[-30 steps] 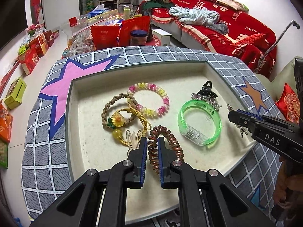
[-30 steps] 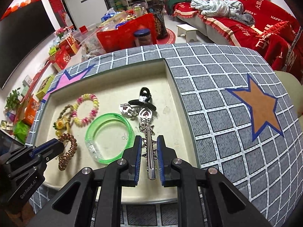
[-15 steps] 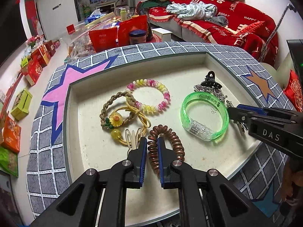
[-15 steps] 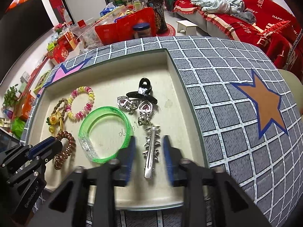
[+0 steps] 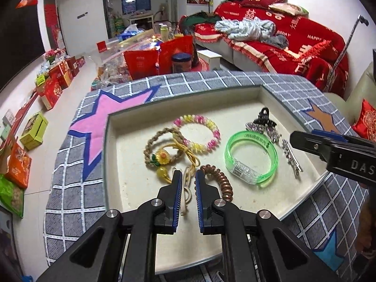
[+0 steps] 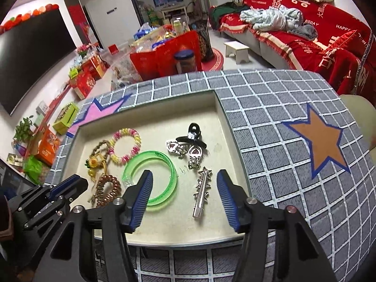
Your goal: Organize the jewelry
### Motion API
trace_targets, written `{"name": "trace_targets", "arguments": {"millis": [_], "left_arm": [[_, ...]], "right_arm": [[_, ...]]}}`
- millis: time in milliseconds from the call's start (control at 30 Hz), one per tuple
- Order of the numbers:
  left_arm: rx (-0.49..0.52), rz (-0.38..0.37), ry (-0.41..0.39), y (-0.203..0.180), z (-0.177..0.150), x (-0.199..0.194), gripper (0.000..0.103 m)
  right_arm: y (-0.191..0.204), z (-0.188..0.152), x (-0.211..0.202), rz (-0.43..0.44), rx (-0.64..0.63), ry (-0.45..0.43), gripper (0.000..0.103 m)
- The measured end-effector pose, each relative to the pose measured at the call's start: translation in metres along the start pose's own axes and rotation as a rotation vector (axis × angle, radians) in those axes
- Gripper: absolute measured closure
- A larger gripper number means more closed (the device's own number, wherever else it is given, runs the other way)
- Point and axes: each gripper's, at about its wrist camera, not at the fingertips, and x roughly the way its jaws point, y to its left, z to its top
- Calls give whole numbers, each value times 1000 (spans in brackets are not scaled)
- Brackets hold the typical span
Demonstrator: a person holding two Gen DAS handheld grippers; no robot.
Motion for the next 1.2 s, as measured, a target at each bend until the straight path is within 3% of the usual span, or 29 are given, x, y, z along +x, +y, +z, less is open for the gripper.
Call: {"name": "trace_targets", "arguments": {"millis": [200, 233, 267, 367, 867, 967, 1200], "left_arm": [[-17, 36, -54, 4, -2, -18, 71], [-26, 41, -59, 6, -3, -21, 30], [-35, 50, -64, 7, -4, -23, 0], [-32, 100, -121, 8, -7, -35, 0], [-106, 158, -123, 10, -47, -59, 0], [-128, 166, -121, 9, -55, -63, 0], [-161, 184, -108, 7, -68, -63, 0]], "right_arm": [[1, -6, -15, 8, -6, -35, 36], [1, -8, -17, 8, -8, -38, 36], [1, -9, -18, 7, -8, -41, 36], [1, -14, -23, 5, -14, -51, 32], [8, -49, -42, -31, -88, -122, 12], [10, -57, -44, -30, -100, -137, 0], [11, -70, -45, -41, -119, -163, 0]]}}
